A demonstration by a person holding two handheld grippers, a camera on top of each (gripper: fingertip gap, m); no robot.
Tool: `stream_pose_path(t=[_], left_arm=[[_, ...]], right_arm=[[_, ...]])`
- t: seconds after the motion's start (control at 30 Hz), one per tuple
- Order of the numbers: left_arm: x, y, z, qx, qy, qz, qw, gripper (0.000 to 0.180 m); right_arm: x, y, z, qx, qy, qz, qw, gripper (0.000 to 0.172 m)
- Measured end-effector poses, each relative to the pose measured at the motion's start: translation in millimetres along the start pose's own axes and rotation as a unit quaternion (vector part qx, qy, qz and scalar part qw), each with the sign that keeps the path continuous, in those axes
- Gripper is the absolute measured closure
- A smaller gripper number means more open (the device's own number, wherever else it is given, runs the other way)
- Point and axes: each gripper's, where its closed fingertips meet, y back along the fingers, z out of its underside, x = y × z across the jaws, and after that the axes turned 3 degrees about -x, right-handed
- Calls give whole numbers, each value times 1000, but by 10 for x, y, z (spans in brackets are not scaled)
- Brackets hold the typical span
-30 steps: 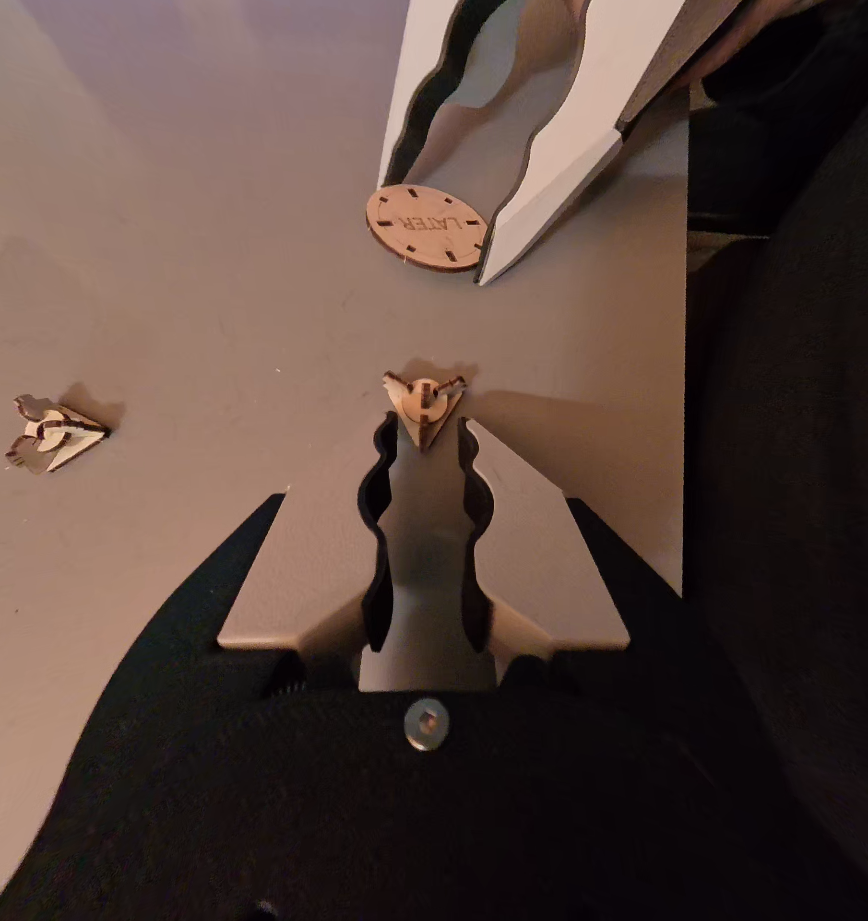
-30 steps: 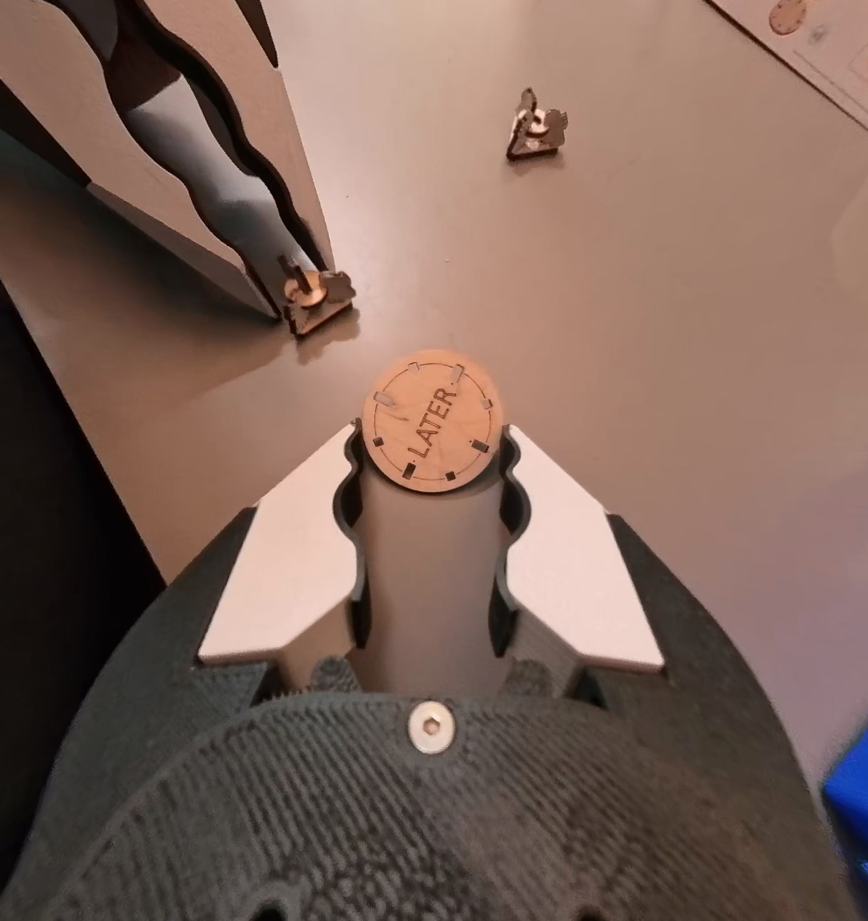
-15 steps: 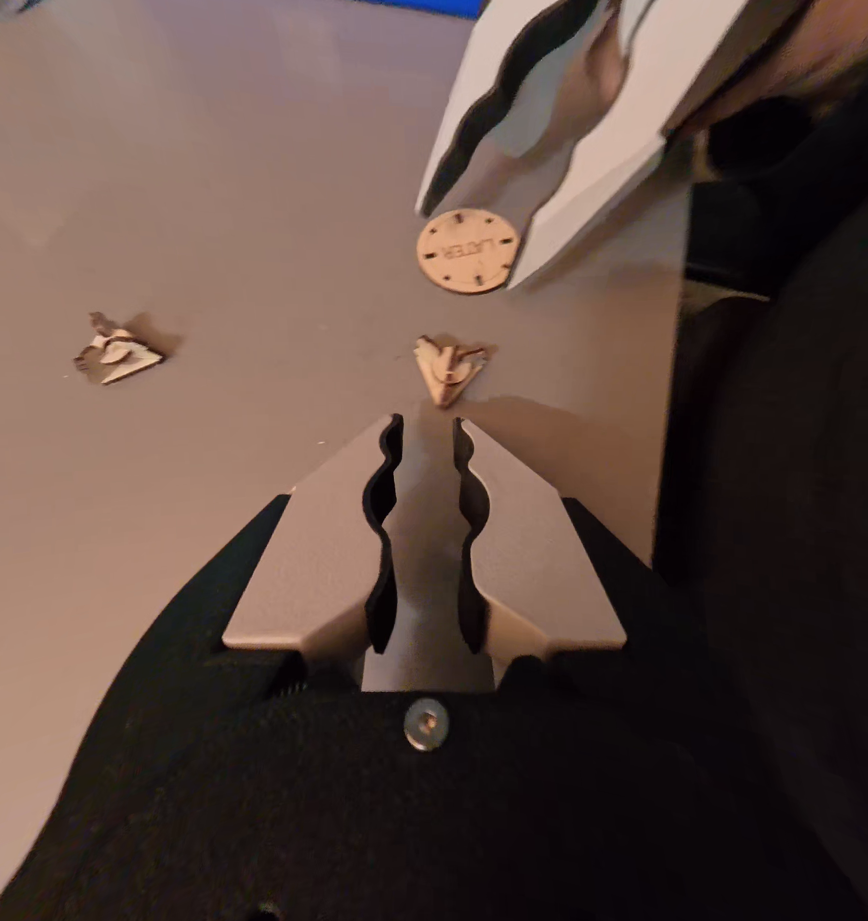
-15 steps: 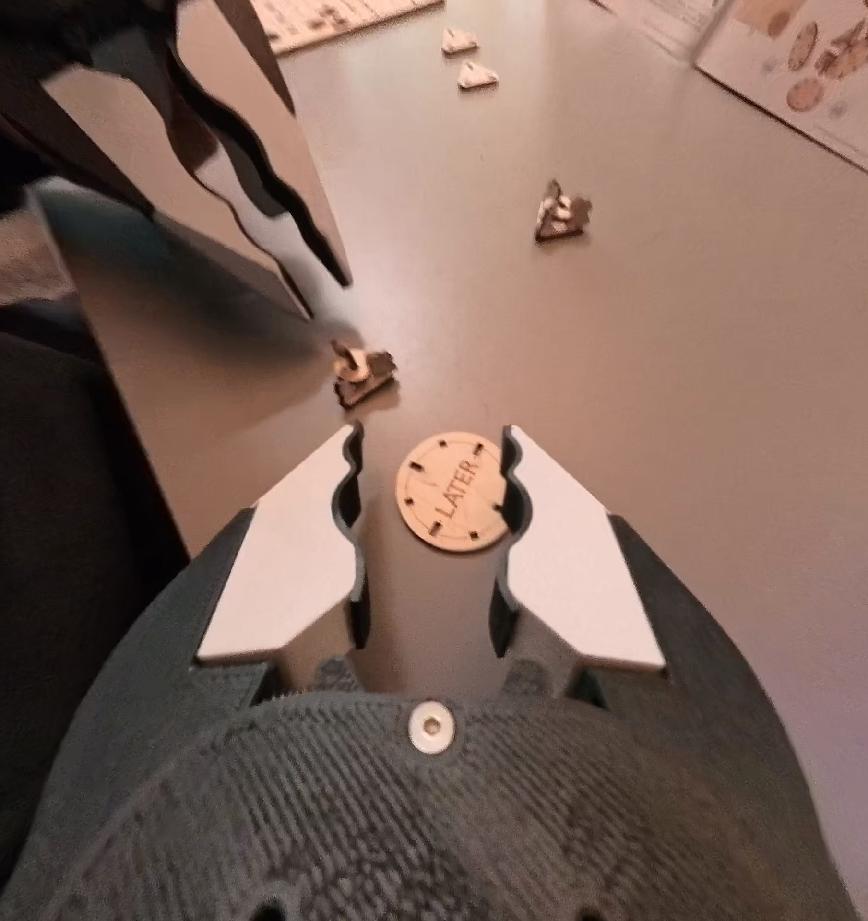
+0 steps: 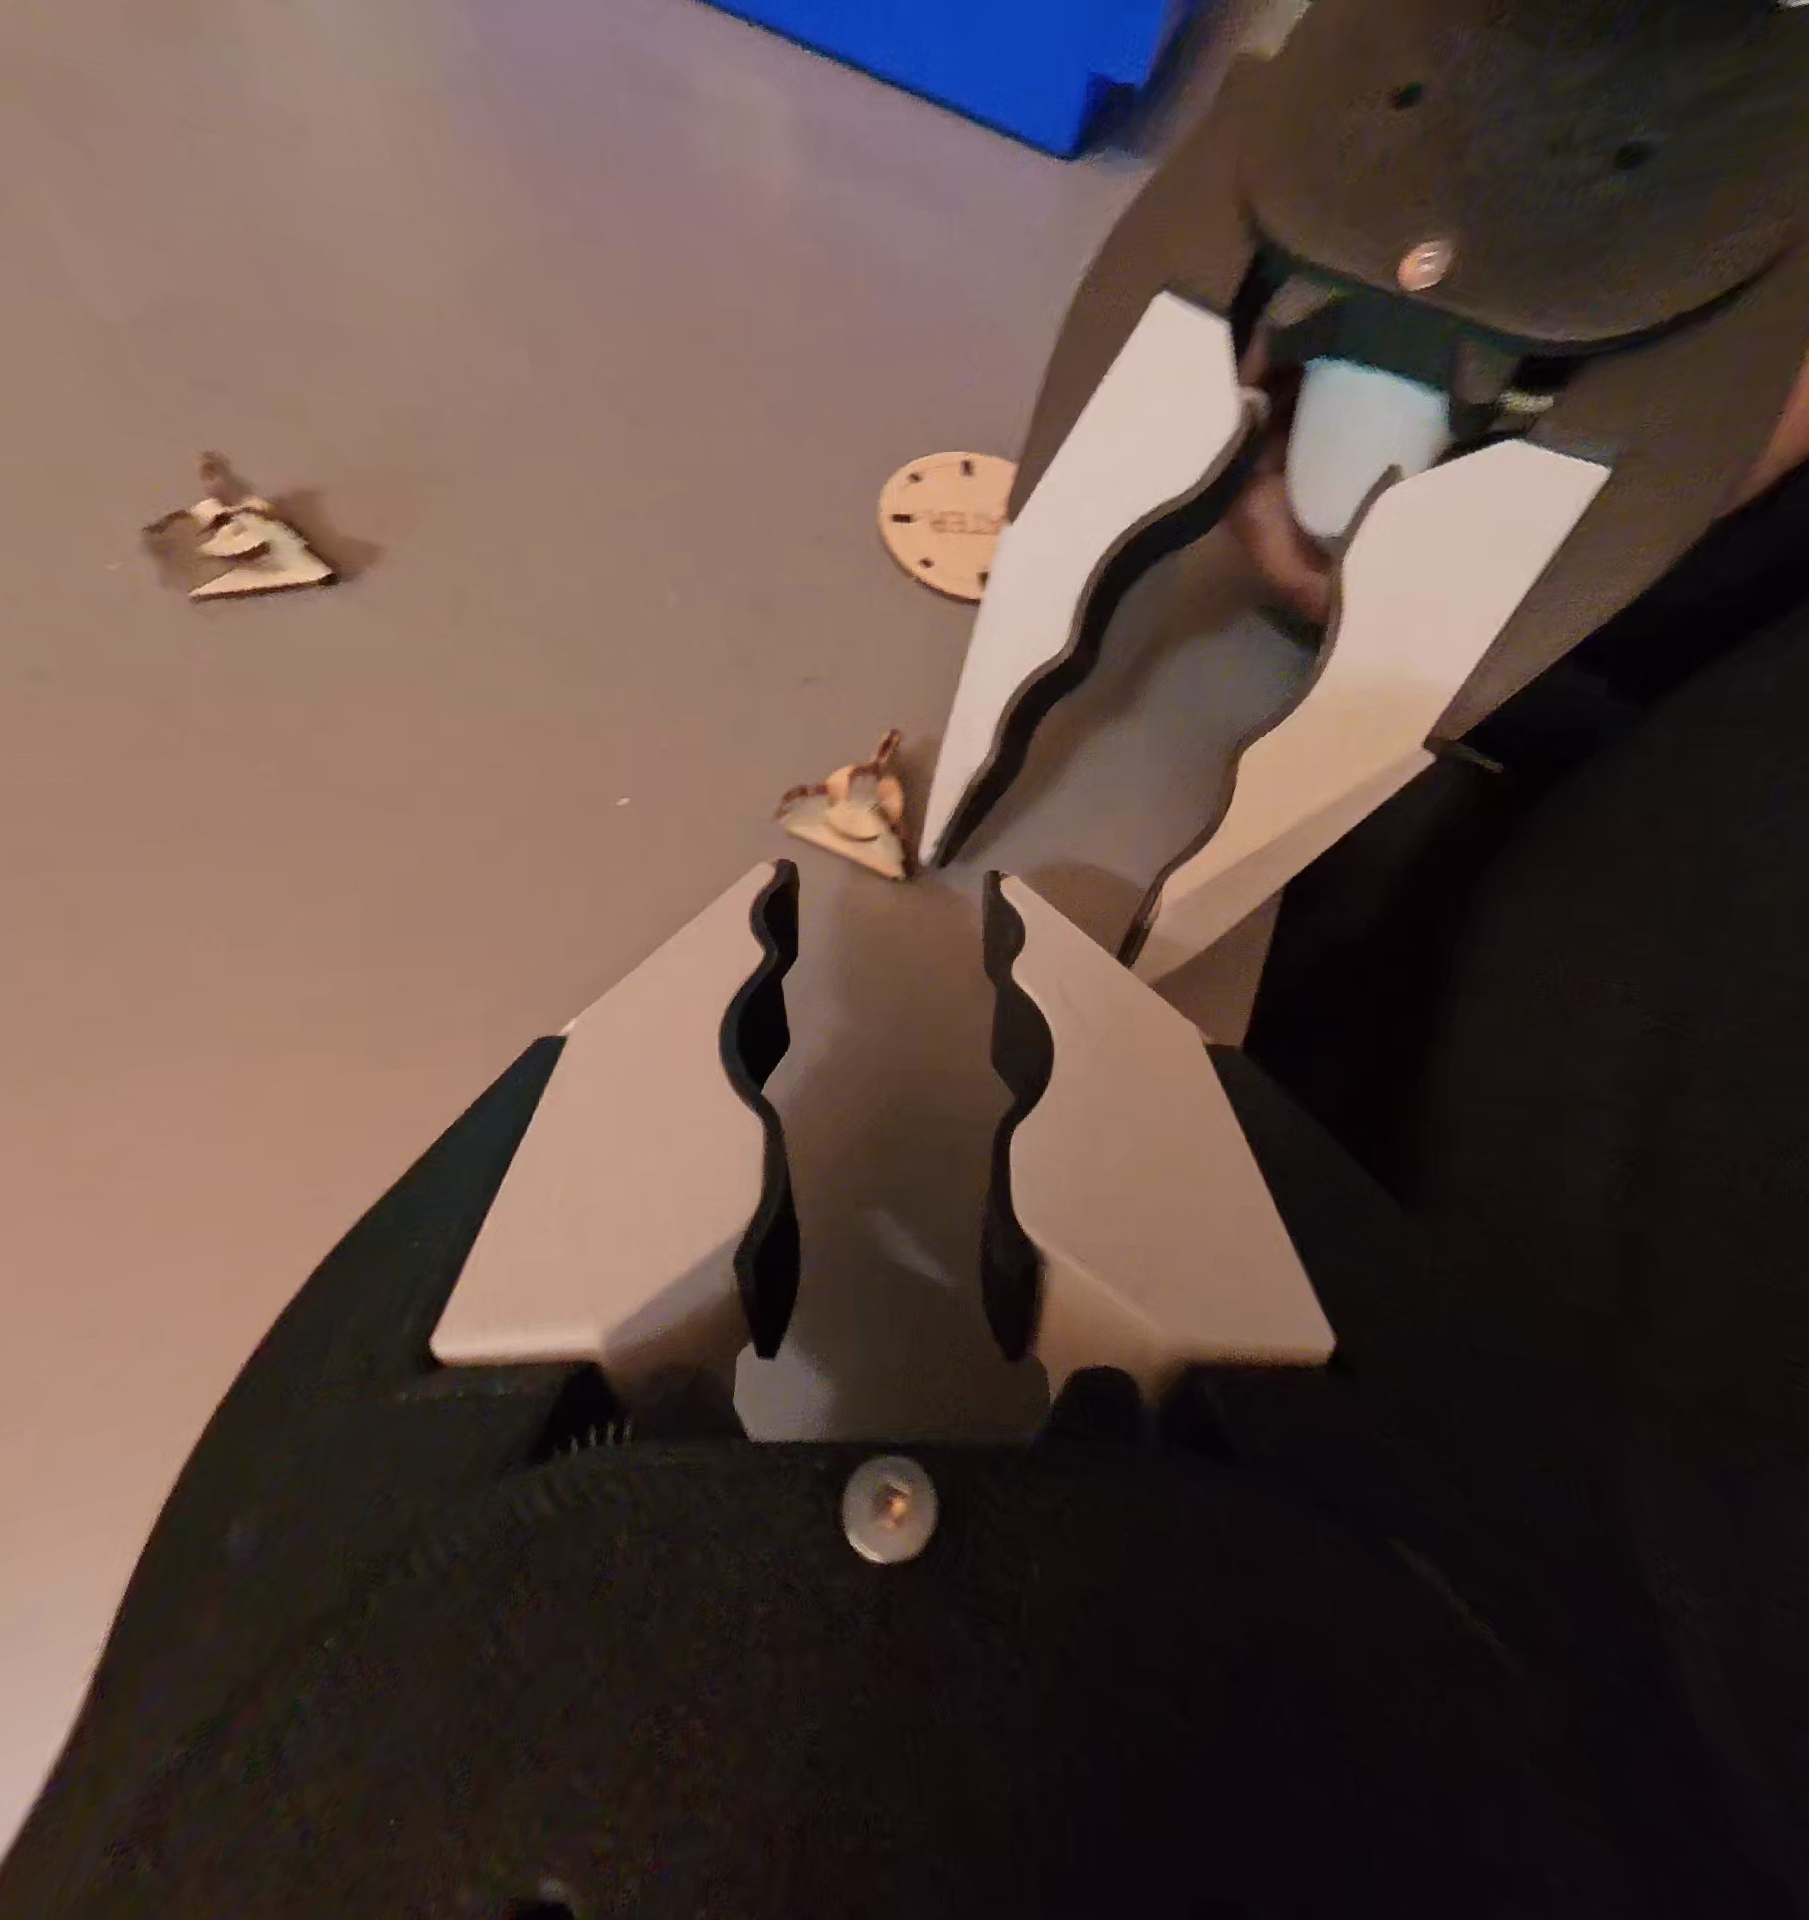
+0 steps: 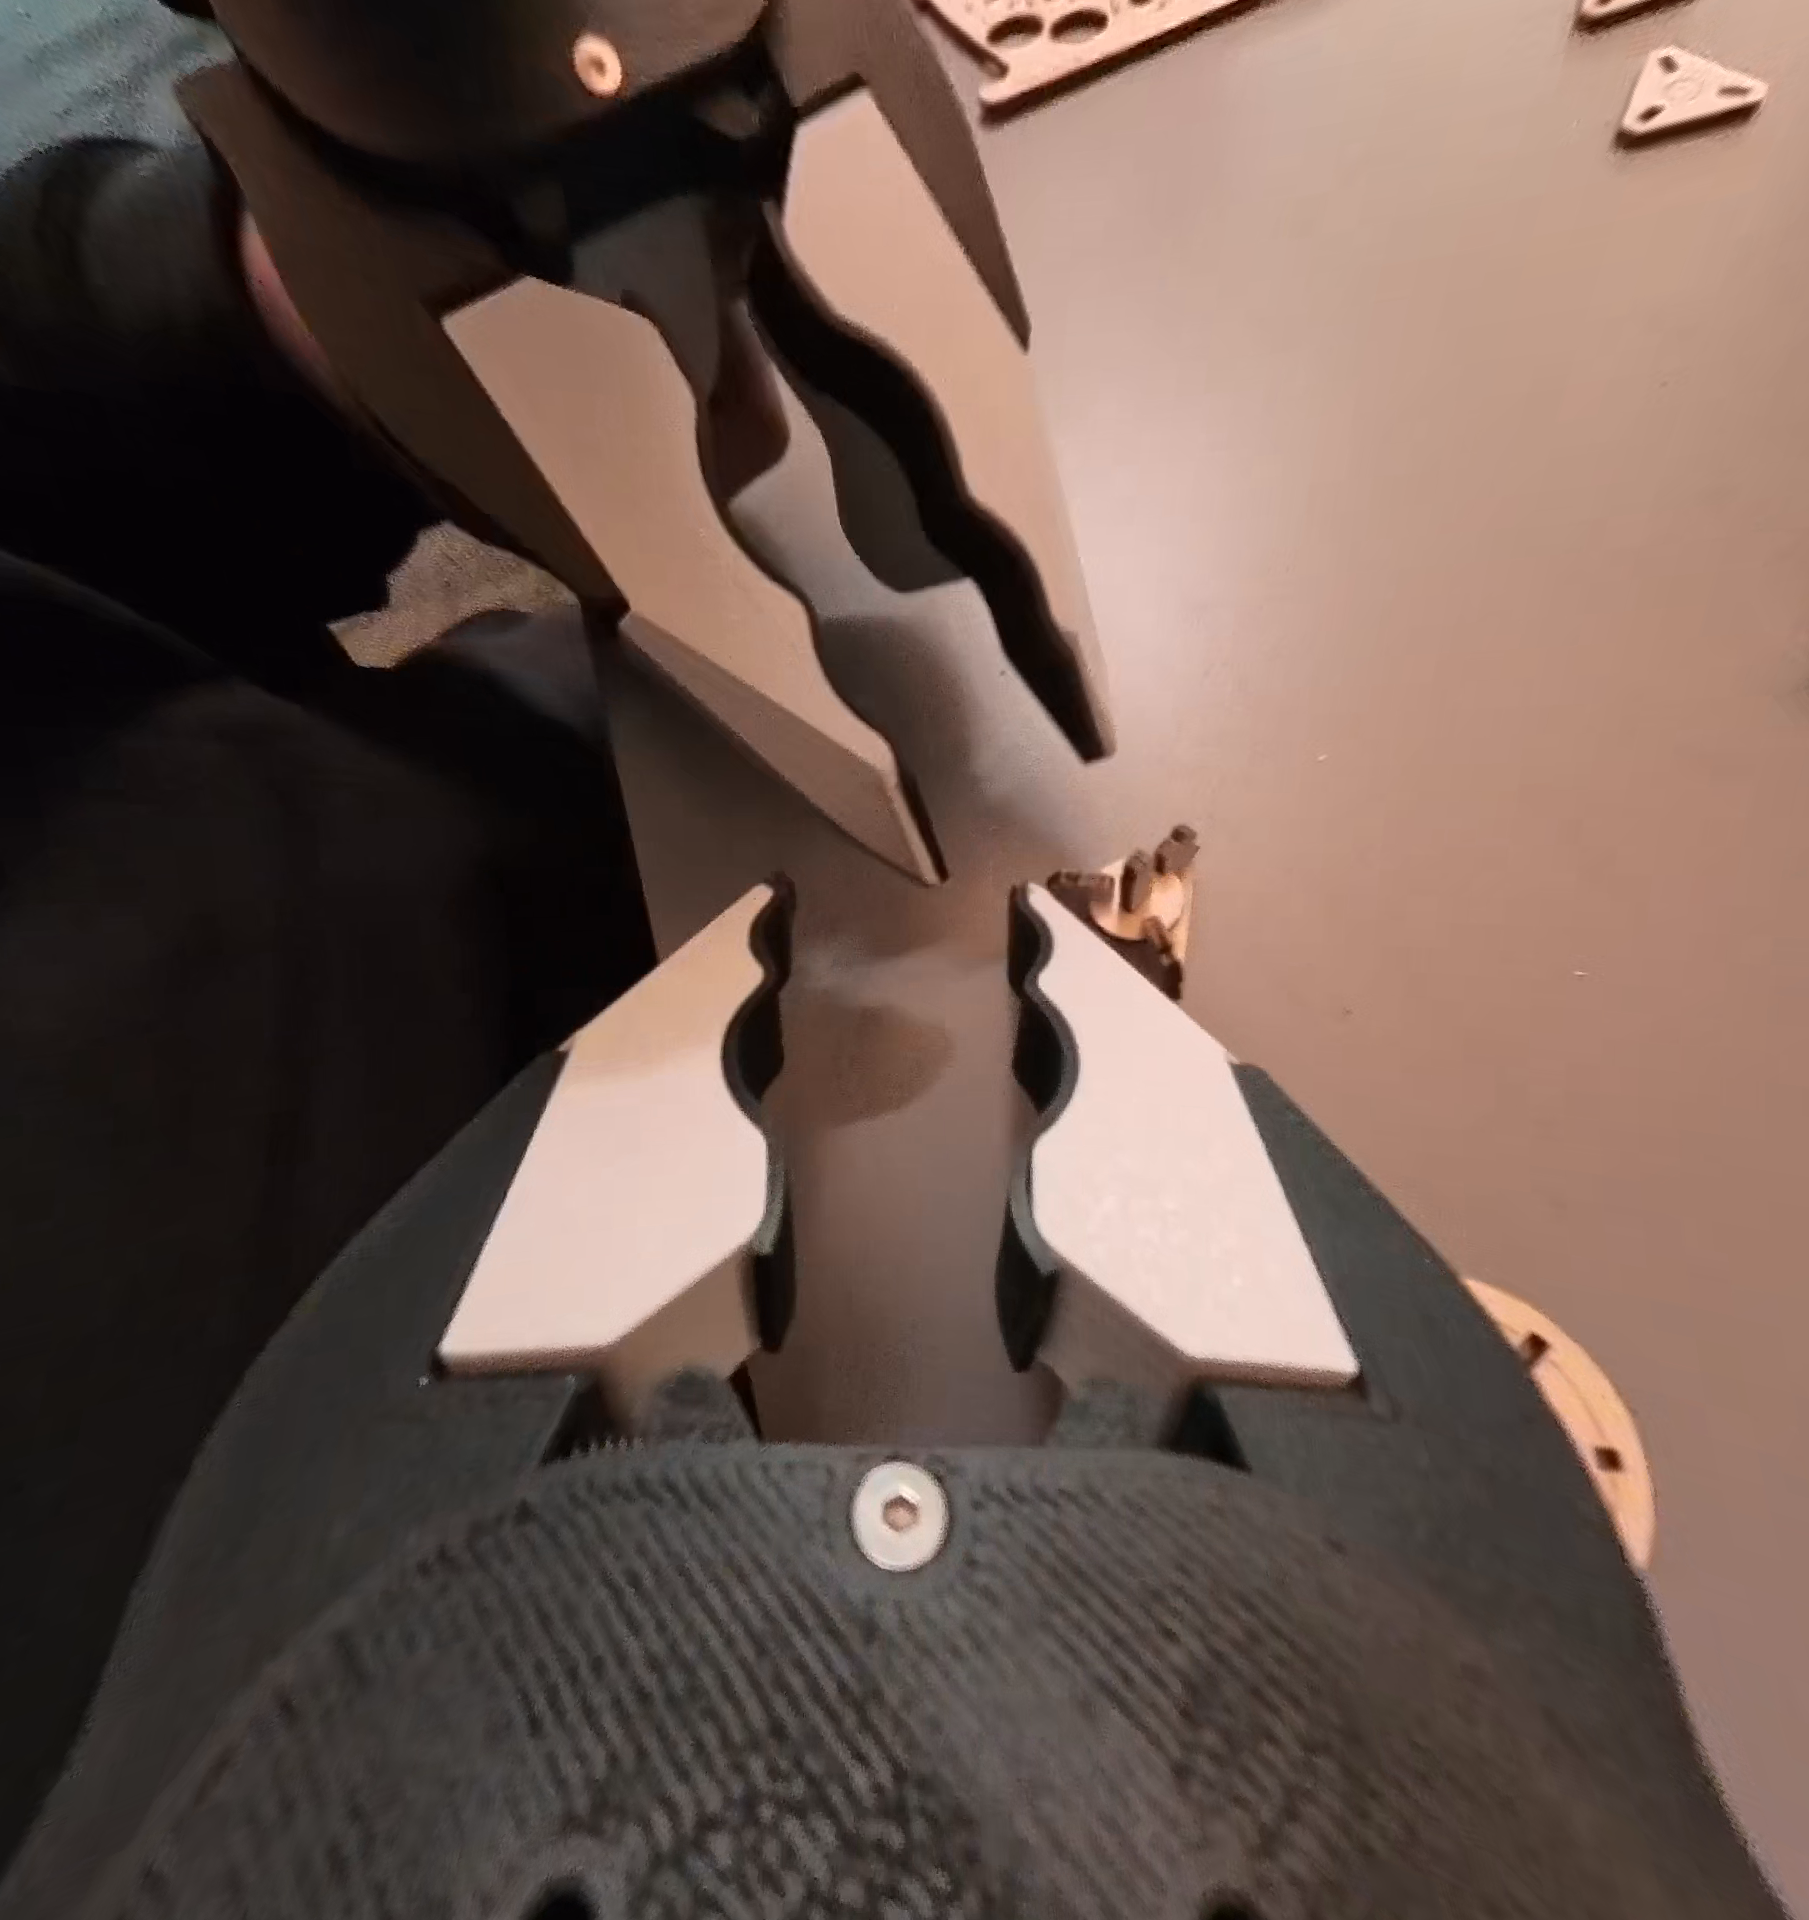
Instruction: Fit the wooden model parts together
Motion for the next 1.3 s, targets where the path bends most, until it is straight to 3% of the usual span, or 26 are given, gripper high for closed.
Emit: stream_pose_path(t=[0.13, 0.3, 0.4, 0.53, 0.77, 1.3], left_arm=[[-74, 84, 87, 2, 13, -21, 1000, 147], [-6, 71, 74, 7, 36, 6, 999, 148], [-13, 44, 53, 6, 25, 1, 1000, 148], [-16, -24, -31, 12, -6, -26, 1000, 148], [18, -110, -16, -7, 3, -24, 1000, 147], [-148, -182, 82, -44, 78, -27, 996, 166]], right_arm=[[170, 128, 57, -46, 25, 63, 997, 140], [418, 329, 19, -102, 88, 138, 981, 172], [502, 332, 10, -156, 138, 145, 967, 172], [467, 238, -26, -206, 176, 100, 957, 167], [449, 75, 129, -288, 183, 42, 939, 153], [503, 158, 105, -286, 206, 8, 936, 160]])
